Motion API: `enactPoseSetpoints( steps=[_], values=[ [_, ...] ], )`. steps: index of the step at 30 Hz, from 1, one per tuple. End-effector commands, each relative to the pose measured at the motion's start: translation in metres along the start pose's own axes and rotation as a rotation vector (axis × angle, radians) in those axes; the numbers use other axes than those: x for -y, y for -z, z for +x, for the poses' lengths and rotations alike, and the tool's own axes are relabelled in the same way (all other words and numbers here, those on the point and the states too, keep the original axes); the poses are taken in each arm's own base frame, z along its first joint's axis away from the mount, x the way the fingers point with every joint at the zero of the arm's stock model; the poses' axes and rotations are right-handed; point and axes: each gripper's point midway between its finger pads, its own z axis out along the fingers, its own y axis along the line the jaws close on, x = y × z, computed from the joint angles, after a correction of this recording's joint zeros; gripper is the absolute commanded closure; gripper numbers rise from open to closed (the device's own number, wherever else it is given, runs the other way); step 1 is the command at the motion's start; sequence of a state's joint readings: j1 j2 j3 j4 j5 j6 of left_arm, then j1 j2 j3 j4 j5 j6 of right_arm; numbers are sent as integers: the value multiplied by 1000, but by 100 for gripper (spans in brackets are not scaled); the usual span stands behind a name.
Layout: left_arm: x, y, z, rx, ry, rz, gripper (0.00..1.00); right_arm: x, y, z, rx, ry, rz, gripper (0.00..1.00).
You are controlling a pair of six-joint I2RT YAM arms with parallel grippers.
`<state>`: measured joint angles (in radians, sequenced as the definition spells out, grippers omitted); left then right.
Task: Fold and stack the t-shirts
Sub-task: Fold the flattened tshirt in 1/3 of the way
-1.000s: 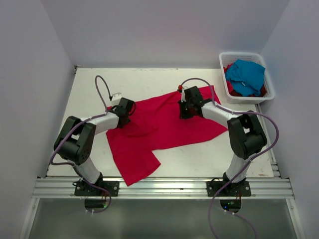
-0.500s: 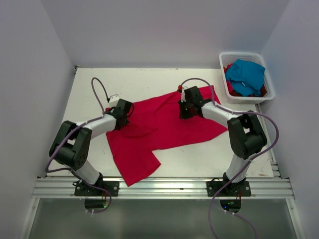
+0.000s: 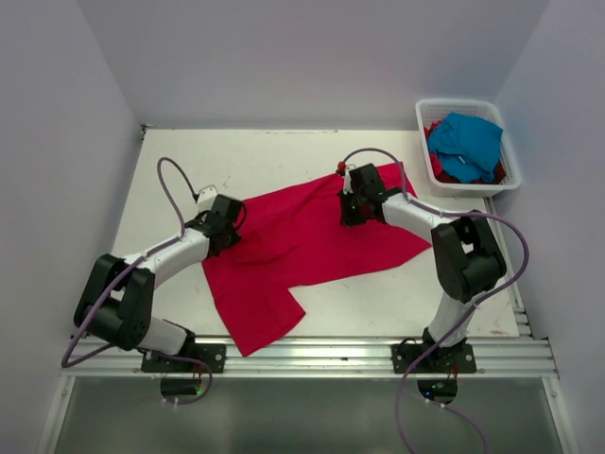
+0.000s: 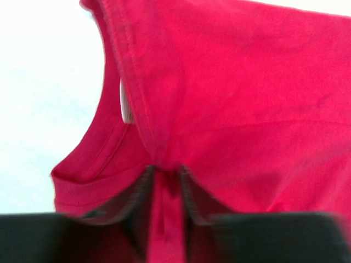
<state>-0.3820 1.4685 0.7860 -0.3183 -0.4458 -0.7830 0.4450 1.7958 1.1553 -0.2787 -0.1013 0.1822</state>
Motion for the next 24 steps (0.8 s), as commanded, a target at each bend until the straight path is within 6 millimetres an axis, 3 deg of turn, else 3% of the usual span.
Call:
enactPoseSetpoints(
  steps=[1,3,6,11,13,14,15,16,17,21,23,24],
  values=[
    [-1,17,6,13,65,44,65,-7,5,-11,22,17,-24,100],
    [2,29,-2,60,91,75,47,-7,5,-11,22,18,-22,100],
    [6,46,-19,135,101,98,34,-6,6,-10,20,16,-17,100],
    [28,63,-55,254,71,179,32,-2,9,-15,38,6,12,87],
    [40,63,-68,308,37,222,49,3,12,-17,50,2,41,84],
    [41,54,-67,303,22,205,63,4,13,-18,53,-1,50,83],
    [45,49,-70,311,8,205,91,8,16,-21,67,-7,74,81],
    [49,45,-75,310,9,202,100,9,17,-22,69,-6,82,78],
    [49,28,-68,274,-11,178,100,9,19,-22,72,-12,83,77],
    [61,-1,-62,242,-18,186,100,19,28,-29,108,-26,147,76],
    [60,-14,-52,219,-22,181,100,26,35,-33,129,-34,192,97],
    [58,-20,-48,203,-17,170,100,28,37,-33,135,-36,205,100]
  ],
)
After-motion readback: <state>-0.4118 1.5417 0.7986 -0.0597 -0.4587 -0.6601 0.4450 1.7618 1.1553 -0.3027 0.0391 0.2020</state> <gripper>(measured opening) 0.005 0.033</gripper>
